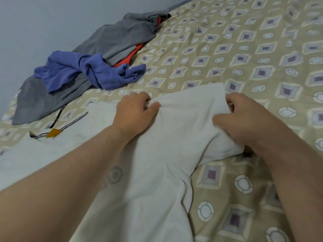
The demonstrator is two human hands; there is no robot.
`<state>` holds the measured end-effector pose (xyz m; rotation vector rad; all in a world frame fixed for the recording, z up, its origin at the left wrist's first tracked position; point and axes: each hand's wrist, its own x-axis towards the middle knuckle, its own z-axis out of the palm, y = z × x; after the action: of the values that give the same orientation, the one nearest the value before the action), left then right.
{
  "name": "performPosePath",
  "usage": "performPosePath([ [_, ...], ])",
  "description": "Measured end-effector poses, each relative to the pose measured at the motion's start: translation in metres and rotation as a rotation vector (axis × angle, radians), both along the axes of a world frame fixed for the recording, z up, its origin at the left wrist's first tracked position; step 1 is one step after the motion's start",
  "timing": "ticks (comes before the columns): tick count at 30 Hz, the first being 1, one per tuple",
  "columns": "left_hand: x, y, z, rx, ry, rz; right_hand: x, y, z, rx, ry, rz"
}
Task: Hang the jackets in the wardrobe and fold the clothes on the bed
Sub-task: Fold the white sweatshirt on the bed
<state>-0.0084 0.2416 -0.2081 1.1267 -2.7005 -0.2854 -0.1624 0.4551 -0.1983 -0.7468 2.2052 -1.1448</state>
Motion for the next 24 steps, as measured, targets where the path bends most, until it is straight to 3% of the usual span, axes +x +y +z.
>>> performPosePath([
  [3, -0.011, -0.011, 0.016, 0.39, 0.143, 0.097, 0.006, -0.002, 0.0, -0.144, -0.025, -0.074],
  [4, -0.015, -0.015, 0.024, 0.432, 0.096, 0.112, 0.007, -0.002, -0.001, -0.158, 0.006, -0.074],
  [8, -0.028, -0.036, 0.048, 0.24, -0.48, 0.043, 0.008, 0.0, -0.003, -0.154, 0.052, -0.052],
  [12, -0.03, -0.046, 0.055, 0.332, -0.597, 0.085, 0.008, -0.001, -0.001, -0.171, 0.01, -0.082],
  [18, -0.02, -0.058, 0.05, 0.646, -0.245, 0.175, 0.002, -0.003, -0.004, -0.082, -0.075, -0.118],
  [24, -0.017, -0.056, 0.054, 0.693, -0.097, 0.145, 0.002, -0.002, -0.002, -0.066, -0.008, -0.11],
])
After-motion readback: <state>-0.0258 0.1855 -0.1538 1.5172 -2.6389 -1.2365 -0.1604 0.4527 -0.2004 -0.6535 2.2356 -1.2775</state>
